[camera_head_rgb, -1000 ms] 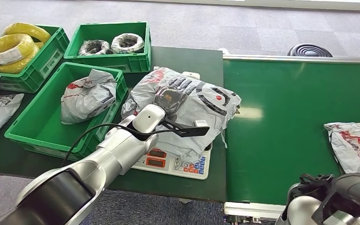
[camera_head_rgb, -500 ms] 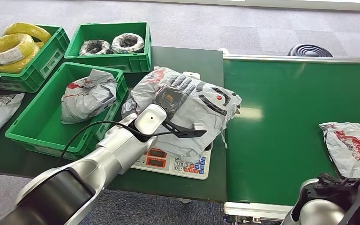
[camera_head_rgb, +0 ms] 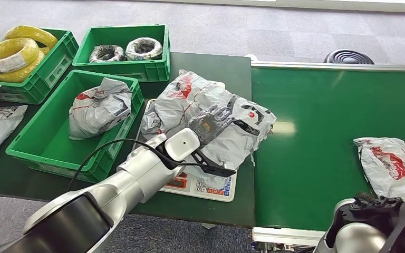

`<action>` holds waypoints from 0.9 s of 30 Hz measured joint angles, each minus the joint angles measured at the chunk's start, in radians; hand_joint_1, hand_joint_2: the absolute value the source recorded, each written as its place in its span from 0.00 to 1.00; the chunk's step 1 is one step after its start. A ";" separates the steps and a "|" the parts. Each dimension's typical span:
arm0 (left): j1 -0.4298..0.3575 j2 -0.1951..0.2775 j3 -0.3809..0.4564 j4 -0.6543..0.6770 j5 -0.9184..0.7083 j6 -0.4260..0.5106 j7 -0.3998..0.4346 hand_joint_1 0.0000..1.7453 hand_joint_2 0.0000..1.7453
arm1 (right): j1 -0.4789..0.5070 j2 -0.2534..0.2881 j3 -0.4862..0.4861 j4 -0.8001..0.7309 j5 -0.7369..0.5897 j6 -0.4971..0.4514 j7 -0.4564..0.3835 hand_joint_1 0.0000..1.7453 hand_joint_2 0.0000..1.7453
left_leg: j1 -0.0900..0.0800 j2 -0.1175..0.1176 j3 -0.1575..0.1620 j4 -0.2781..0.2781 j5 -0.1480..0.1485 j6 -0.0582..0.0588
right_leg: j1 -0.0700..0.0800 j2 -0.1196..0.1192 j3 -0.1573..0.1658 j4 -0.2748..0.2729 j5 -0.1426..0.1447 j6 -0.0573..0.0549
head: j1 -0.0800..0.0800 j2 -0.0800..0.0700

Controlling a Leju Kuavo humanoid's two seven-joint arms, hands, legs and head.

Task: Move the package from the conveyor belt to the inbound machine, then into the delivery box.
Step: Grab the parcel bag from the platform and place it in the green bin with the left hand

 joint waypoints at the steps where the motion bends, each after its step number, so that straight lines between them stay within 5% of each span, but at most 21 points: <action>1: 0.000 0.000 -0.001 0.000 0.001 -0.004 -0.004 0.94 1.00 | 0.000 0.000 0.000 0.000 -0.002 0.000 0.000 0.00 0.00 | 0.000 0.000 0.000 0.000 0.000 0.000 | 0.000 0.000 0.000 0.000 0.000 0.000 | 0.000 0.000; 27: -0.001 -0.007 0.000 0.000 0.031 0.008 -0.031 1.00 1.00 | 0.013 0.000 -0.023 0.000 -0.026 0.000 0.000 0.00 0.00 | 0.000 0.000 0.000 0.000 0.000 0.000 | 0.000 0.000 0.000 0.000 0.000 0.000 | 0.000 0.000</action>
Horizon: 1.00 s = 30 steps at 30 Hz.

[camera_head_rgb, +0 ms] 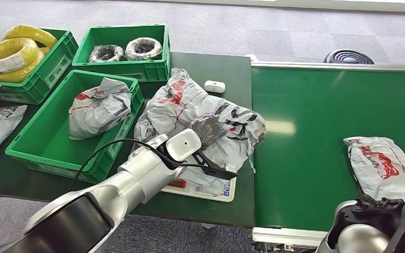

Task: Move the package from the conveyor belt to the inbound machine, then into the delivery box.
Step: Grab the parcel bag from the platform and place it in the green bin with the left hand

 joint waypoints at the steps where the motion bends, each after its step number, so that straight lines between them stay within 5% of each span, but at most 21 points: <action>1: 0.000 0.000 0.000 0.000 0.003 0.005 0.000 1.00 1.00 | 0.001 0.000 -0.001 0.000 -0.001 0.000 0.000 0.00 0.00 | 0.000 0.000 0.000 0.000 0.000 0.000 | 0.000 0.000 0.000 0.000 0.000 0.000 | 0.000 0.000; 6: 0.000 0.001 0.037 -0.009 0.104 0.104 -0.006 1.00 1.00 | 0.010 0.000 -0.002 0.000 -0.009 0.000 0.004 0.00 0.00 | 0.000 0.000 0.000 0.000 0.000 0.000 | 0.000 0.000 0.000 0.000 0.000 0.000 | 0.000 0.000; 11: -0.020 0.013 0.188 -0.055 0.388 0.287 -0.036 1.00 1.00 | 0.021 0.000 -0.005 0.002 -0.031 0.000 0.014 0.00 0.00 | 0.000 0.000 0.000 0.000 0.000 0.000 | 0.000 0.000 0.000 0.000 0.000 0.000 | 0.000 0.000; 18: -0.035 0.031 0.307 -0.101 0.484 0.328 -0.060 0.99 1.00 | 0.022 0.000 -0.010 0.006 -0.050 0.000 0.006 0.00 0.00 | 0.000 0.000 0.000 0.000 0.000 0.000 | 0.000 0.000 0.000 0.000 0.000 0.000 | 0.000 0.000; 24: -0.078 0.087 0.526 -0.221 0.768 0.426 -0.140 0.99 1.00 | 0.023 0.000 -0.011 0.017 -0.062 0.000 0.006 0.00 0.00 | 0.001 0.001 0.000 0.000 0.000 0.000 | 0.001 0.001 -0.001 0.001 0.000 0.000 | 0.000 0.000; 30: -0.099 0.120 0.649 -0.294 0.803 0.438 -0.161 0.94 1.00 | 0.025 0.000 -0.011 0.025 -0.063 0.000 0.006 0.00 0.00 | 0.001 0.000 0.000 0.000 0.001 -0.001 | 0.001 0.000 0.000 0.001 0.000 0.000 | 0.000 0.000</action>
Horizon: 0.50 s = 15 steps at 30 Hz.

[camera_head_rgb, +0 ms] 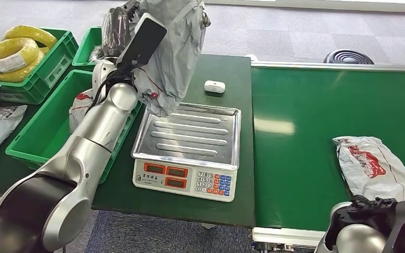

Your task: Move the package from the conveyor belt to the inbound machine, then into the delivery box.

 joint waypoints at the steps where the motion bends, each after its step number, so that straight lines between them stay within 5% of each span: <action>1: 0.001 0.002 0.010 -0.008 0.014 0.009 -0.009 0.93 1.00 | 0.001 0.000 0.000 0.001 -0.001 0.000 0.000 0.00 0.00 | 0.000 0.000 0.000 0.000 0.000 0.000 | 0.000 0.000 0.000 0.000 0.000 0.000 | 0.000 0.000; 7: -0.004 0.041 0.116 -0.095 0.120 0.103 -0.048 0.94 1.00 | 0.002 0.000 0.000 0.016 -0.020 0.000 0.000 0.00 0.00 | 0.000 0.000 0.000 0.000 0.000 0.000 | 0.000 0.000 0.000 0.000 0.000 0.000 | 0.000 0.000; 11: -0.006 0.071 0.230 -0.150 -0.064 0.149 -0.005 0.94 1.00 | 0.002 0.000 0.000 0.026 -0.027 0.000 0.000 0.00 0.00 | 0.001 0.000 0.000 0.000 0.000 0.000 | 0.001 0.000 -0.001 0.001 0.000 0.000 | 0.000 0.000; 15: -0.008 0.073 0.453 -0.200 -0.270 0.150 -0.039 0.93 1.00 | 0.002 0.000 -0.001 0.037 -0.031 0.000 0.000 0.00 0.00 | 0.001 0.002 0.000 -0.001 0.000 0.000 | 0.000 0.001 -0.001 0.001 0.000 0.000 | 0.000 0.000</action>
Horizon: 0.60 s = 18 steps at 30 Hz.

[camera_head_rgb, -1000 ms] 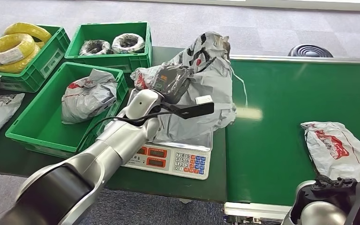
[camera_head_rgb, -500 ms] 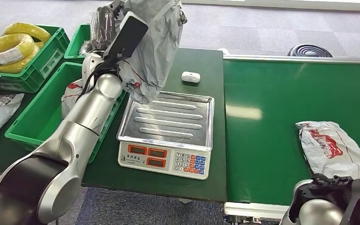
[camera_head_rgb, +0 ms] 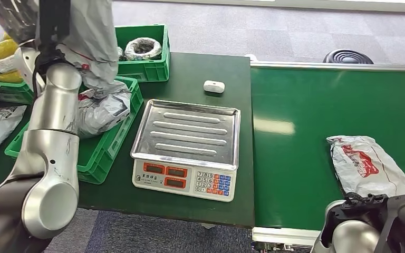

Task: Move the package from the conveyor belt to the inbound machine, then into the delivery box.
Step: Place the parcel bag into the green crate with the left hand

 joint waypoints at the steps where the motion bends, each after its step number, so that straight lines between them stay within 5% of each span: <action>1: 0.000 0.000 0.058 -0.006 -0.026 0.000 -0.011 0.94 1.00 | 0.000 0.000 0.000 0.002 -0.001 0.000 0.000 0.00 0.00 | 0.000 0.000 0.000 0.000 0.000 0.000 | 0.000 0.000 0.000 0.000 0.000 0.000 | 0.000 0.000; 6: 0.003 -0.001 0.301 -0.019 -0.148 0.000 -0.031 0.94 1.00 | 0.000 0.000 0.000 0.007 -0.004 0.000 0.000 0.00 0.00 | 0.000 -0.001 0.000 0.000 0.000 0.000 | 0.000 0.000 0.000 0.000 0.000 0.000 | 0.000 0.000; 14: 0.040 -0.012 0.532 -0.029 -0.326 0.000 -0.020 0.91 1.00 | 0.000 0.000 0.000 0.018 -0.004 0.000 0.000 0.00 0.00 | 0.000 -0.001 0.000 0.000 0.000 0.000 | 0.000 0.000 0.000 0.000 0.000 0.000 | 0.000 0.000; 18: 0.062 -0.012 0.583 -0.027 -0.391 0.000 0.016 0.07 1.00 | 0.000 0.000 -0.001 0.023 -0.004 0.000 0.000 0.00 0.00 | 0.000 -0.001 0.000 0.000 0.000 0.000 | 0.000 0.000 0.000 0.000 0.000 0.000 | 0.000 0.000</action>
